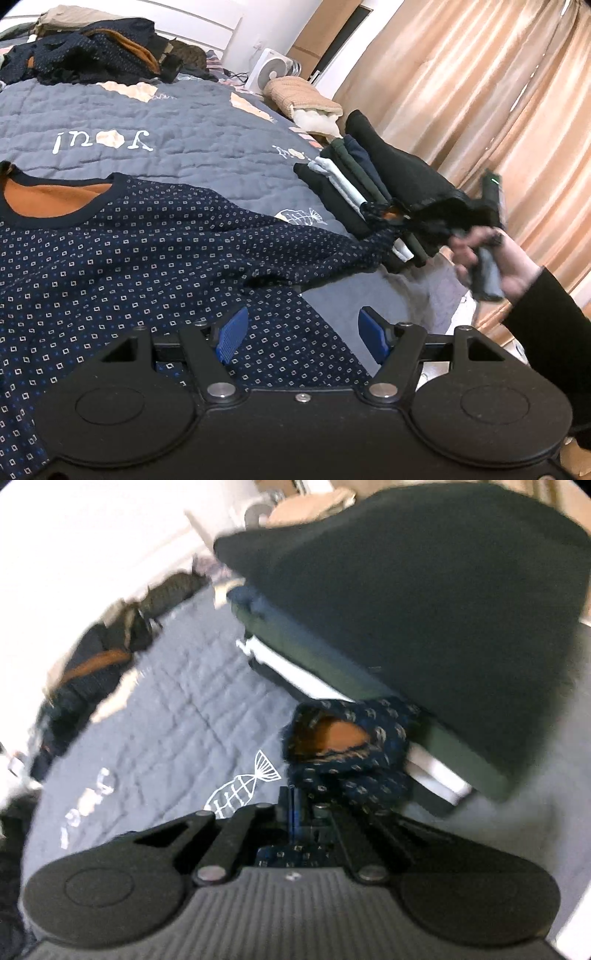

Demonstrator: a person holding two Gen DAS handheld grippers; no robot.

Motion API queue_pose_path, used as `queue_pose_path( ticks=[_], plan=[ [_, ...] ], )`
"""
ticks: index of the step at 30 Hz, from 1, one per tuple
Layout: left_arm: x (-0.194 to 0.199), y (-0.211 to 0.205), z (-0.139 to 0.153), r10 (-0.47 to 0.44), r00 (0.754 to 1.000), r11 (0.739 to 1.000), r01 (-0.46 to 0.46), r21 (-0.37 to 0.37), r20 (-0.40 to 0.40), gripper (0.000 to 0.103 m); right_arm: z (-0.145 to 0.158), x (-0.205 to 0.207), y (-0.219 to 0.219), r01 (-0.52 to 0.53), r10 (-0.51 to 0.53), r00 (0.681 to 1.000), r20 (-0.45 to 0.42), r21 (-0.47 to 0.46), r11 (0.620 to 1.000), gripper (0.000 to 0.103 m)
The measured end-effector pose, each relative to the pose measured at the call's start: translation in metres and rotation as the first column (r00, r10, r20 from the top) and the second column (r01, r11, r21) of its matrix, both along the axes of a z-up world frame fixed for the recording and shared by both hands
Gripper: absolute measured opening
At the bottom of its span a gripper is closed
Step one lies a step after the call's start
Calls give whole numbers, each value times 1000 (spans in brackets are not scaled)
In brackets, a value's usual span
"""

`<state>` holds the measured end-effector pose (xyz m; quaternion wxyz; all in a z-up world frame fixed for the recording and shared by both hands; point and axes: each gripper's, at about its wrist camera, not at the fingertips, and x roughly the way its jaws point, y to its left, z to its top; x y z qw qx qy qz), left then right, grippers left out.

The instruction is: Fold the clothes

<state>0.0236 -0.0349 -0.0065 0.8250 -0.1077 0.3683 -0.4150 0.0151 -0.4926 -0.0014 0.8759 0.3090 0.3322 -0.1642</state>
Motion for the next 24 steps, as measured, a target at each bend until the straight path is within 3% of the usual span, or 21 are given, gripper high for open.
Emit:
queue_pose_path(
  ticks=[3,10,16,17,19,20,24],
  plan=[
    [-5,-1,4,-8,1000,1000,8,-5,12,65,-2,-38,0,1,-1,1000,-10,15,1000,1],
    [-13,-3,11,-24,999,1000,25,-17,35,65,-41,-78,-10,15,-31,975,-222,-72,997,4],
    [-17,-4,13,-30,999,999,31,-14,45,65,-9,-75,13,-44,5,988,-156,-248,968,9],
    [-17,-4,12,-30,999,999,31,-13,46,65,-4,-69,15,-53,18,990,-142,-241,969,11],
    [-16,-5,12,-30,998,999,31,-11,46,65,-1,-55,17,-60,35,992,-118,-209,976,31],
    [-16,-5,12,-29,998,1000,30,-10,46,65,-1,-48,19,-61,39,993,-111,-197,979,36],
    [-14,-3,11,-25,999,1000,25,-9,46,65,-17,-22,17,-7,-8,994,-110,-139,990,41]
  ],
)
